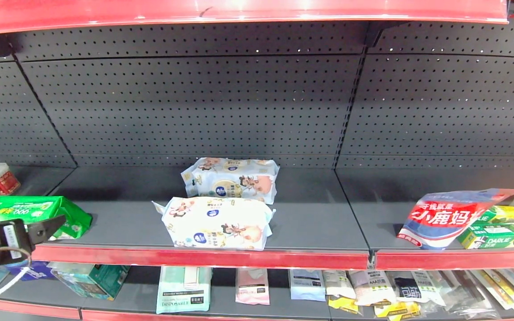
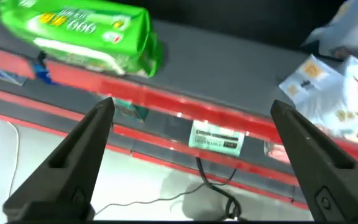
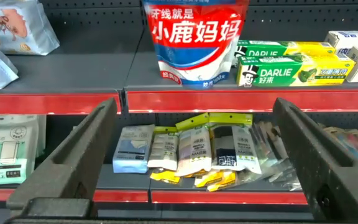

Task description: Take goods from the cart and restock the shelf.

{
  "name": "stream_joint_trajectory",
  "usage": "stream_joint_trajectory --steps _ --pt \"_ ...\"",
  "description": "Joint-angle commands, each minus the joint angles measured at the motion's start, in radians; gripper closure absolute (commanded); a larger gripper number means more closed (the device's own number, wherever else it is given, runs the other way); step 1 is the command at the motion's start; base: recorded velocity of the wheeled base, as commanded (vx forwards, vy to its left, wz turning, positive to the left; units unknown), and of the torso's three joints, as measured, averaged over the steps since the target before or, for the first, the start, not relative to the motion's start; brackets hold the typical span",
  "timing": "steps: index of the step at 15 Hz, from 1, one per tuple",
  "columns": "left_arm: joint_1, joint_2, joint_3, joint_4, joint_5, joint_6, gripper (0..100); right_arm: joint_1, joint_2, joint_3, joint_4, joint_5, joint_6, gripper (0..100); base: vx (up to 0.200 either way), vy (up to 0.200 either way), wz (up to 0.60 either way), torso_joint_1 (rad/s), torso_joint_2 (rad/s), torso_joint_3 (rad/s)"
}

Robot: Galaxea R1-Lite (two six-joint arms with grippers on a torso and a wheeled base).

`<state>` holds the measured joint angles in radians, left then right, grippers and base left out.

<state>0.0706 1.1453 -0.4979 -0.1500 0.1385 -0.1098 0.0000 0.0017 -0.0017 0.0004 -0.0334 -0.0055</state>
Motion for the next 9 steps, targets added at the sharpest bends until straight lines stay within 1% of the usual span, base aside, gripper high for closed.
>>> stream_joint_trajectory --steps 1,2,3,6,7,8,9 --pt "-0.011 0.145 0.009 -0.036 -0.016 0.001 0 0.0 0.001 0.0 0.0 0.0 -0.001 0 0.0 0.0 0.0 0.0 0.0 0.0" --pt "-0.012 0.163 0.01 -0.046 -0.027 0.001 0 0.0 0.001 0.0 0.0 0.0 -0.001 0 0.0 0.0 0.0 0.0 0.0 0.0" --pt "-0.014 0.223 0.016 -0.088 -0.046 0.001 0 0.0 0.001 0.0 0.0 0.0 -0.001 0 0.0 0.0 0.0 0.0 0.0 0.0" --pt "-0.043 0.31 0.005 -0.149 -0.05 0.002 0 0.0 0.001 0.0 0.0 0.0 -0.001 0 0.0 0.0 0.0 0.0 0.0 0.0" --pt "-0.075 0.366 -0.011 -0.172 -0.05 -0.001 0 0.0 0.001 0.0 0.001 0.0 -0.001 0 0.0 0.0 0.0 0.0 0.0 0.0" --pt "-0.075 0.366 -0.011 -0.172 -0.05 -0.001 0 0.0 0.001 0.0 0.001 0.0 -0.001 0 0.0 0.0 0.0 0.0 0.0 0.0" --pt "-0.13 0.448 -0.044 -0.204 -0.05 -0.001 0 0.0 0.0 0.0 0.0 0.0 -0.001 0 0.0 0.0 0.0 0.0 0.0 0.0"
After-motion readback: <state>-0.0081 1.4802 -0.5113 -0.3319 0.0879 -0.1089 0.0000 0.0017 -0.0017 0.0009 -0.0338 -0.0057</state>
